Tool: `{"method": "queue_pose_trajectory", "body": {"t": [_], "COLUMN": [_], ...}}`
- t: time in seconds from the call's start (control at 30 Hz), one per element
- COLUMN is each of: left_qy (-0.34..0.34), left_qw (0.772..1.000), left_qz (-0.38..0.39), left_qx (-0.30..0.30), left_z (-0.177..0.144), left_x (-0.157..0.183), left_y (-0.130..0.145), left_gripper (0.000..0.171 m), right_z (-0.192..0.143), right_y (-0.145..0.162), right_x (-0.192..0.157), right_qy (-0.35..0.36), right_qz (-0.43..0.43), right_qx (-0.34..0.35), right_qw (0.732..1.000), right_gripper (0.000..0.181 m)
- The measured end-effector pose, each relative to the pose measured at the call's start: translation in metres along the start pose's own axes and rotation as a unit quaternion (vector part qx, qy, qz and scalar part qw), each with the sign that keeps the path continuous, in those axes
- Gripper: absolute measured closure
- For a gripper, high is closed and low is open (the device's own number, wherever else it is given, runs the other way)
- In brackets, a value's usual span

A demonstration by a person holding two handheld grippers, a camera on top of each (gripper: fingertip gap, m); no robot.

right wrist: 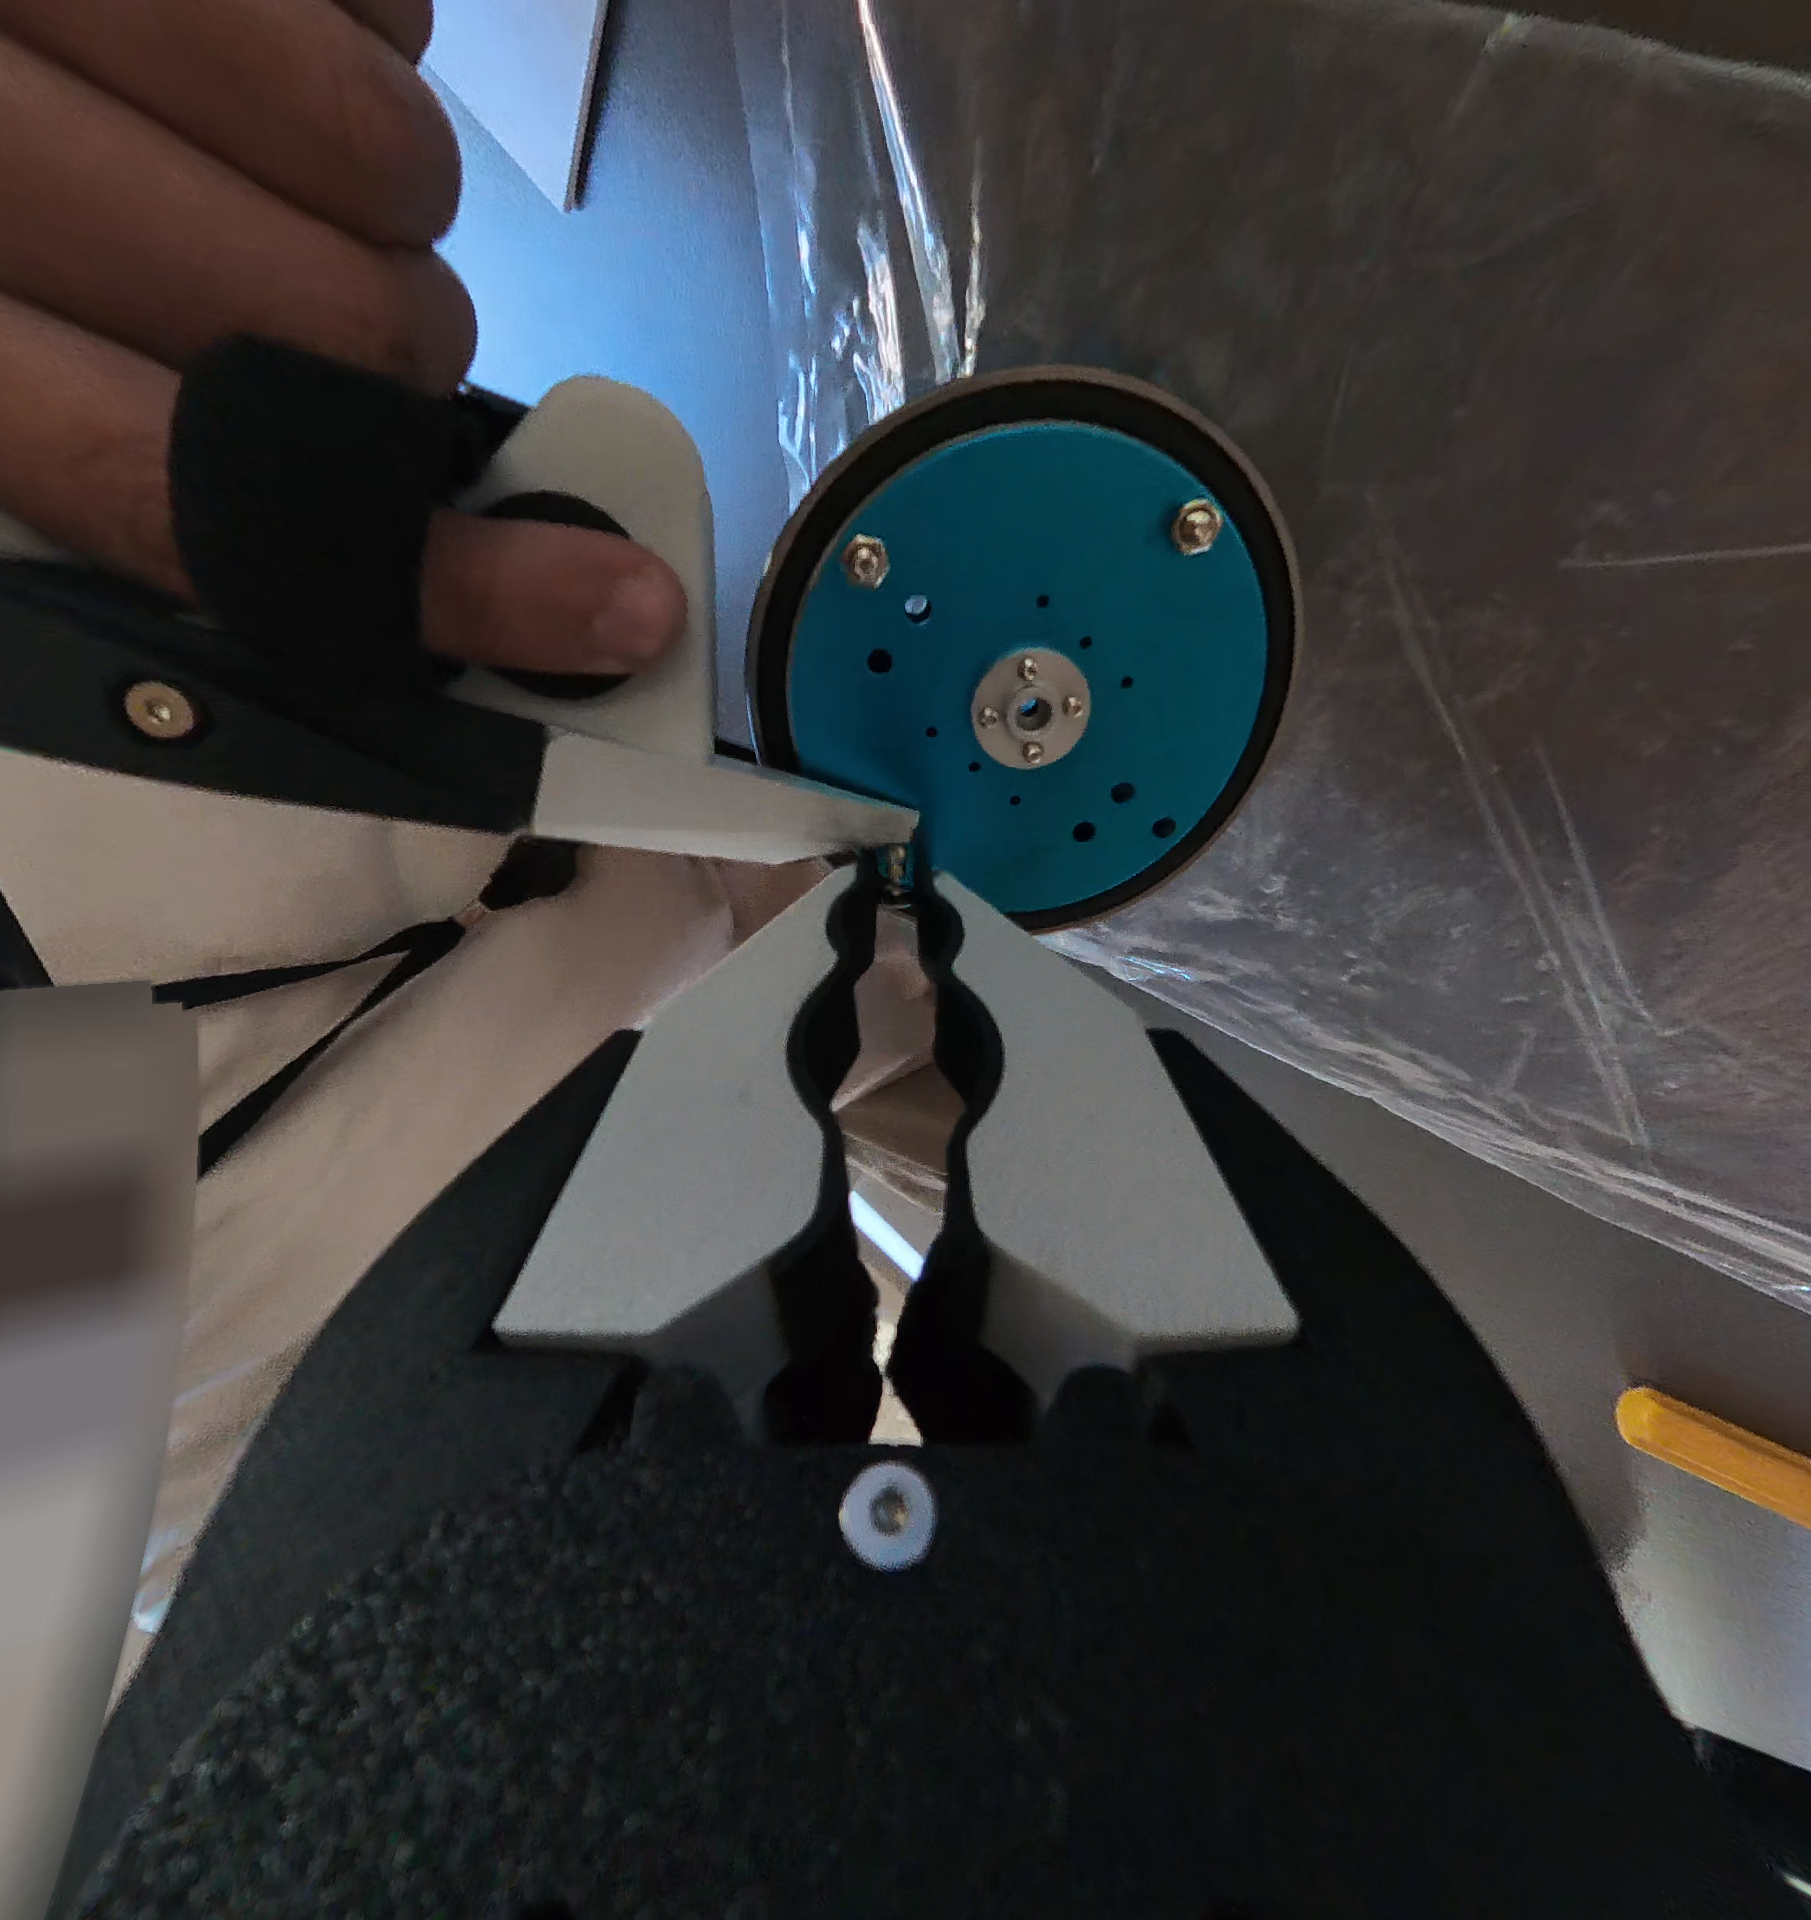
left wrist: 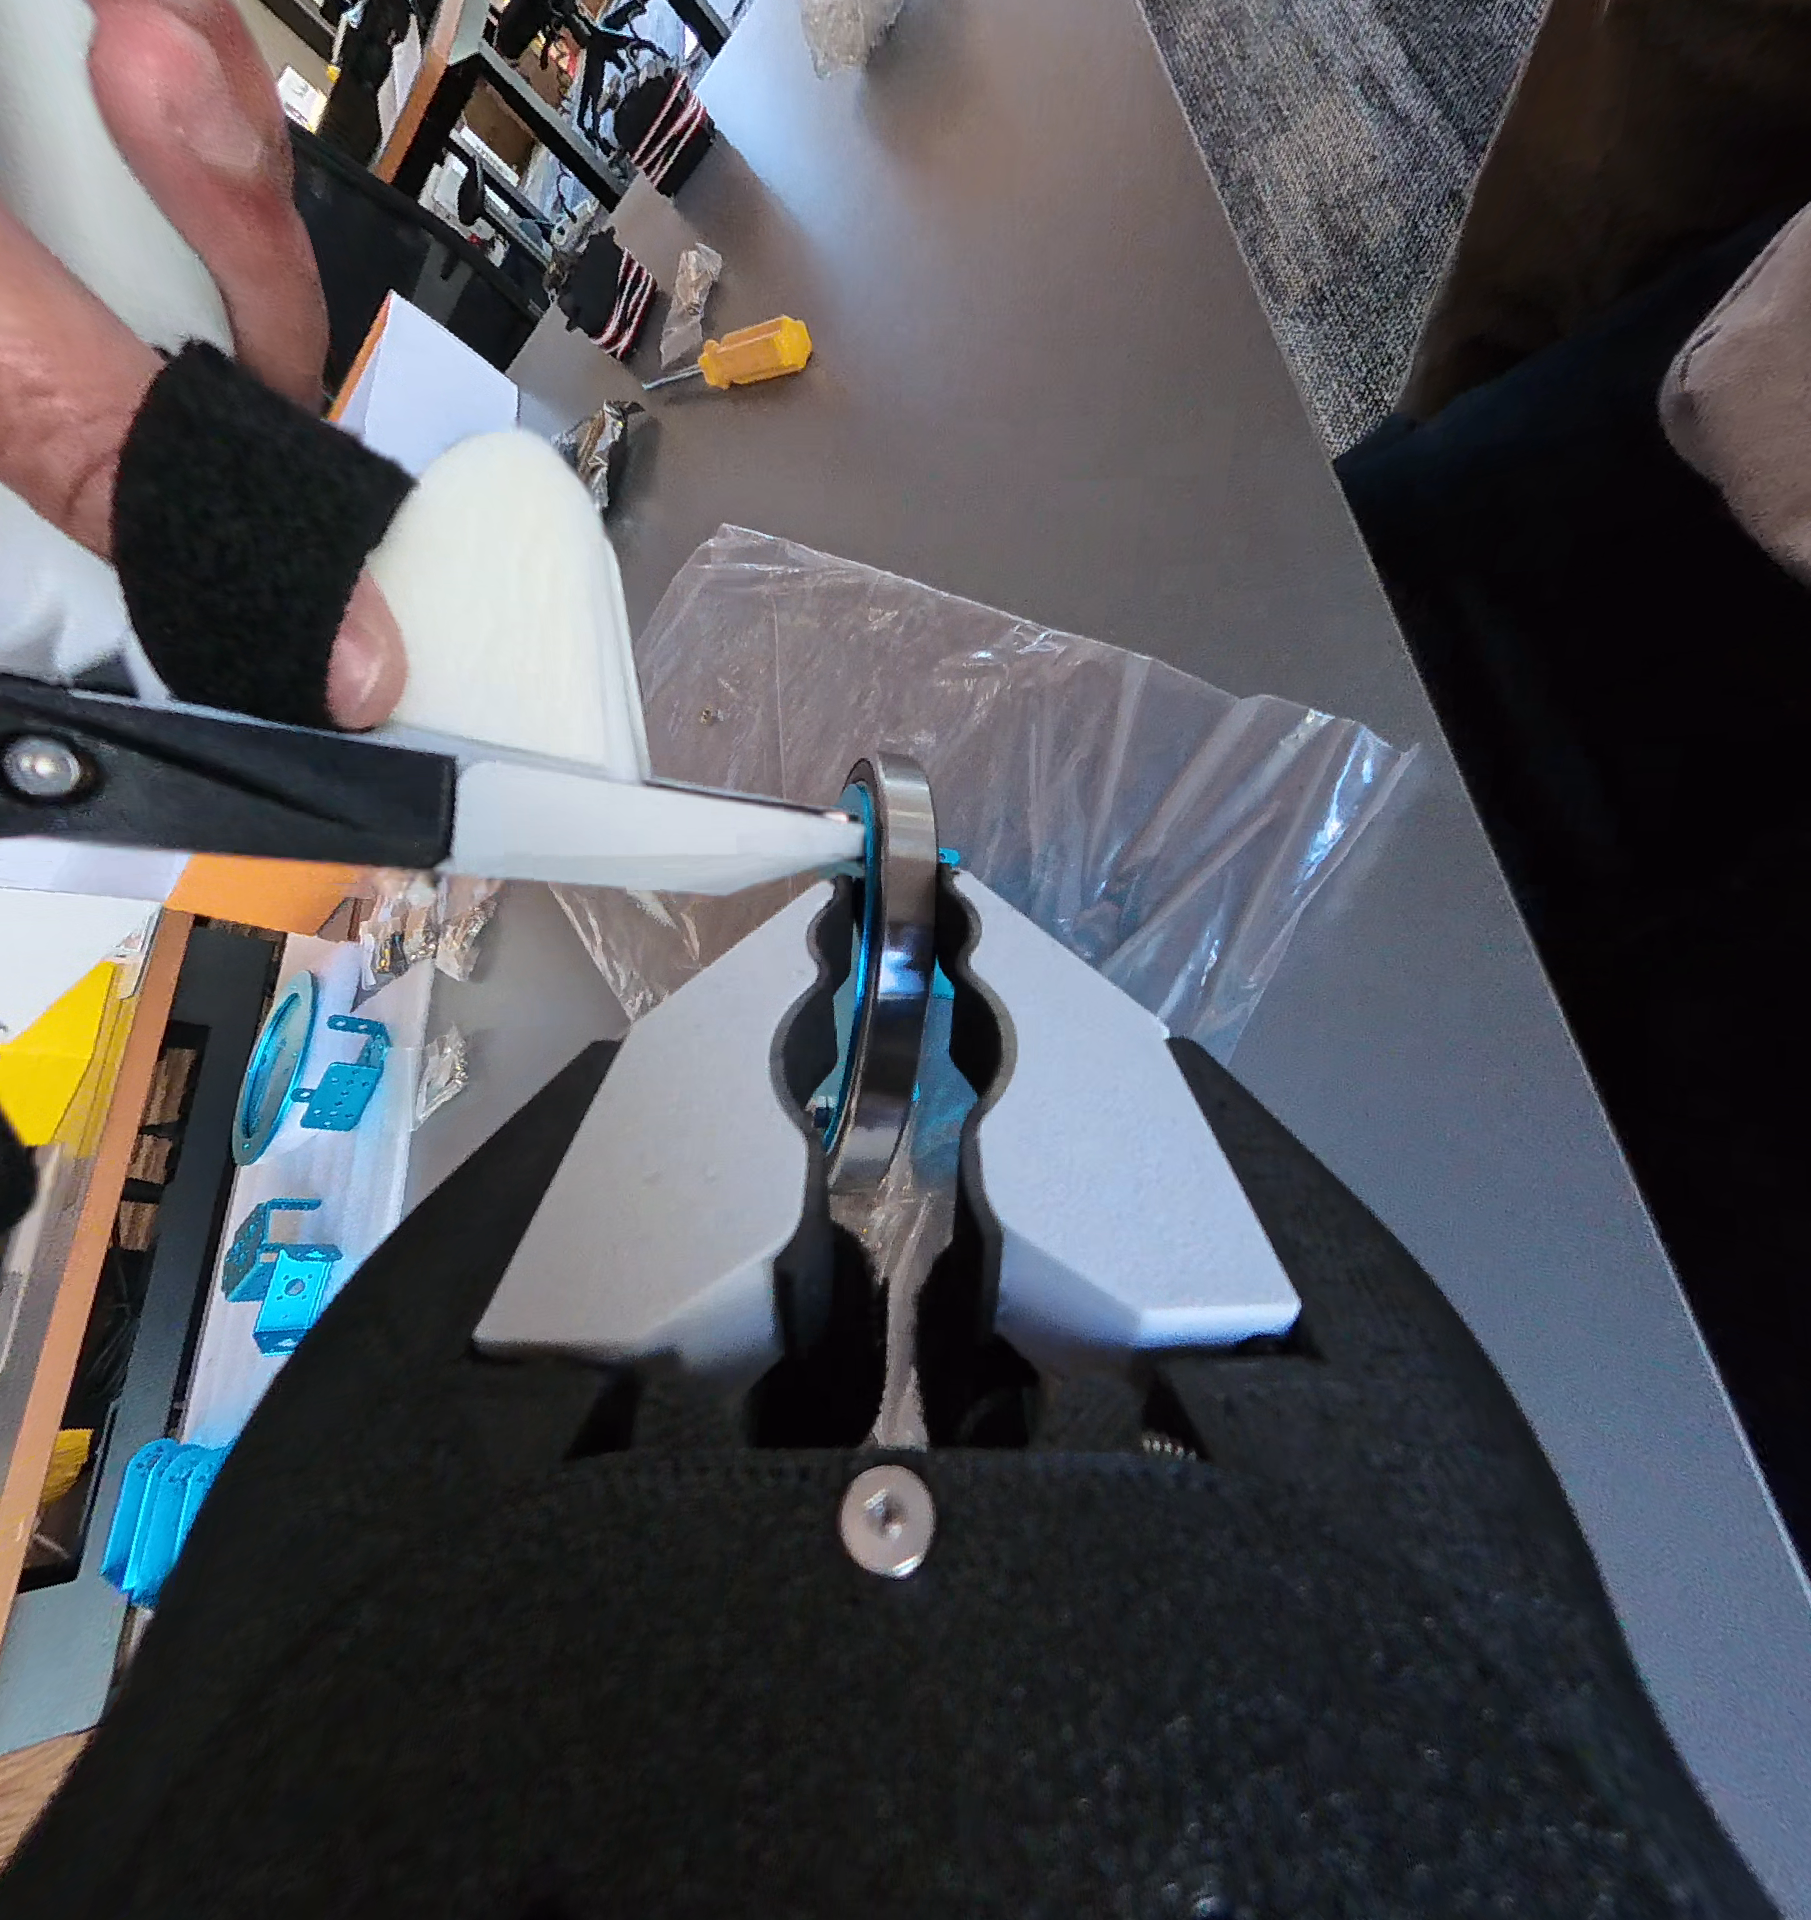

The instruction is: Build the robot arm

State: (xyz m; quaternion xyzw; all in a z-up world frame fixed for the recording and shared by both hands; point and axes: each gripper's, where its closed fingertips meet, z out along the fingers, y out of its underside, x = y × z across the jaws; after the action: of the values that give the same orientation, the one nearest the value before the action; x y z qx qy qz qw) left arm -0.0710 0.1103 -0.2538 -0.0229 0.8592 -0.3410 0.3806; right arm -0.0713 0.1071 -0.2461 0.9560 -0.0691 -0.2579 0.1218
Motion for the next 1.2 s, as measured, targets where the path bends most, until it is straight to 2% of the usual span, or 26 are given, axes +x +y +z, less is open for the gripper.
{"method": "queue_pose_trajectory", "body": {"t": [0.07, 0.13, 0.2, 0.23, 0.27, 0.33, 0.4, 0.43, 0.5, 0.57, 0.63, 0.77, 0.93, 1.2], "left_qy": [-0.001, -0.003, -0.003, -0.002, -0.002, -0.001, -0.001, 0.000, -0.001, -0.003, -0.008, -0.005, -0.005, -0.002], "left_qw": [1.000, 1.000, 1.000, 1.000, 1.000, 1.000, 1.000, 1.000, 1.000, 0.999, 0.999, 0.998, 0.998, 0.997], "left_qz": [0.003, 0.002, 0.000, -0.003, -0.006, -0.008, -0.010, -0.012, -0.019, -0.030, -0.043, -0.055, -0.057, -0.067], "left_qx": [-0.001, -0.001, 0.000, 0.002, 0.003, 0.005, 0.006, 0.007, 0.010, 0.014, 0.018, 0.024, 0.022, 0.027], "left_z": [0.000, 0.000, 0.000, 0.000, 0.000, 0.001, 0.001, 0.001, 0.002, 0.001, 0.000, 0.001, 0.002, 0.001], "left_x": [0.000, -0.001, -0.001, -0.001, -0.002, -0.002, -0.002, -0.002, -0.004, -0.007, -0.011, -0.012, -0.013, -0.014], "left_y": [0.000, 0.001, 0.001, 0.001, 0.001, 0.001, 0.000, 0.000, 0.000, -0.001, 0.000, -0.001, -0.001, -0.001], "left_gripper": [0.157, 0.157, 0.157, 0.157, 0.157, 0.157, 0.156, 0.156, 0.156, 0.157, 0.157, 0.157, 0.157, 0.157], "right_z": [-0.004, -0.011, -0.022, -0.027, -0.031, -0.037, -0.041, -0.042, -0.042, -0.046, -0.044, -0.036, -0.027, -0.026], "right_y": [0.003, 0.003, 0.000, -0.005, -0.008, -0.010, -0.009, -0.006, -0.004, -0.001, -0.004, -0.014, -0.022, -0.018], "right_x": [0.004, 0.000, 0.006, 0.005, -0.004, -0.020, -0.014, -0.014, 0.001, 0.003, 0.009, 0.004, 0.003, 0.002], "right_qy": [0.019, 0.017, 0.047, 0.049, 0.032, 0.000, 0.007, -0.008, -0.048, -0.140, -0.193, -0.211, -0.176, -0.151], "right_qz": [-0.017, -0.071, -0.112, -0.138, -0.170, -0.216, -0.199, -0.188, -0.124, -0.084, -0.055, -0.060, -0.069, -0.077], "right_qx": [0.021, 0.070, 0.161, 0.224, 0.293, 0.439, 0.562, 0.607, 0.665, 0.694, 0.698, 0.683, 0.667, 0.677], "right_qw": [0.999, 0.995, 0.979, 0.963, 0.940, 0.872, 0.803, 0.772, 0.735, 0.701, 0.687, 0.697, 0.721, 0.716], "right_gripper": [0.176, 0.175, 0.175, 0.176, 0.176, 0.176, 0.175, 0.176, 0.176, 0.176, 0.176, 0.176, 0.176, 0.176]}}
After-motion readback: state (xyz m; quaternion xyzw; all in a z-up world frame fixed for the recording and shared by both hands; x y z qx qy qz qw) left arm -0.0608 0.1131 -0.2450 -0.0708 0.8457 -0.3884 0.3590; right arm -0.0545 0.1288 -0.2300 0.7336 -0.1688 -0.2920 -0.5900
